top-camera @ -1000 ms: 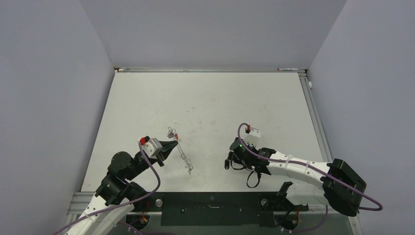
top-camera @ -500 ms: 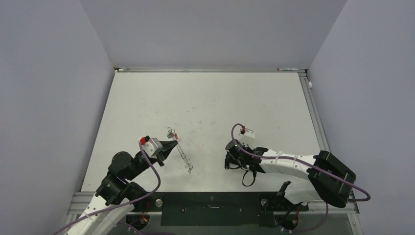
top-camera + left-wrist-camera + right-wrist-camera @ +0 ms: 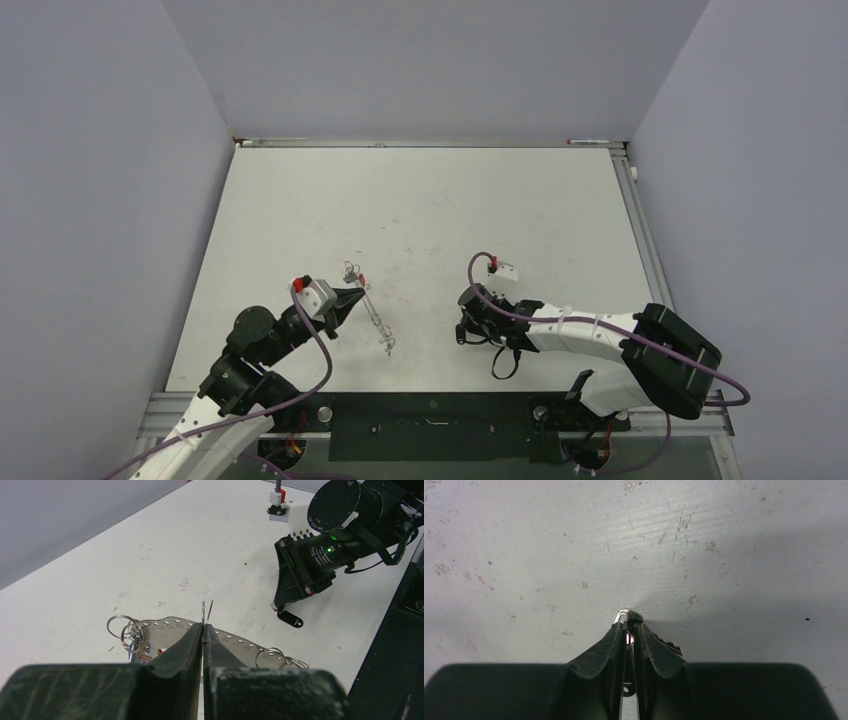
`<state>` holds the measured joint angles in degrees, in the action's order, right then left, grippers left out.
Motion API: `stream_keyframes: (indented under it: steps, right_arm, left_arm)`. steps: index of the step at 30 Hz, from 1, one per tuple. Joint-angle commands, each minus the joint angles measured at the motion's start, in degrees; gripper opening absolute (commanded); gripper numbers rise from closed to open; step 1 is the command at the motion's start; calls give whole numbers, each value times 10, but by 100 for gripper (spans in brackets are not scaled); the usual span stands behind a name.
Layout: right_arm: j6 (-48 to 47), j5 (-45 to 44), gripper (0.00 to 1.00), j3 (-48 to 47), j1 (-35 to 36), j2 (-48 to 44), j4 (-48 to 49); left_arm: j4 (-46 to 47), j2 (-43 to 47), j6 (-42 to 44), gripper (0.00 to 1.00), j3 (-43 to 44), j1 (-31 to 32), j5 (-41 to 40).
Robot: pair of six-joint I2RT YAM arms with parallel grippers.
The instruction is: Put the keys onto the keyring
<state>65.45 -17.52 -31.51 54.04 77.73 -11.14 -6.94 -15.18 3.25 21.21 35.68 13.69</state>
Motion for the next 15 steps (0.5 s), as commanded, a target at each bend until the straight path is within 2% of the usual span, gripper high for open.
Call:
stream_keyframes:
  steps: [1, 15]
  right_arm:
    - [-20, -4, 13, -21, 6, 12, 6]
    - [-45, 2, 10, -44, 30, 41, 12]
  left_arm:
    - [26, -4, 4, 0, 8, 2, -7]
    - [24, -10, 6, 0, 9, 1, -9]
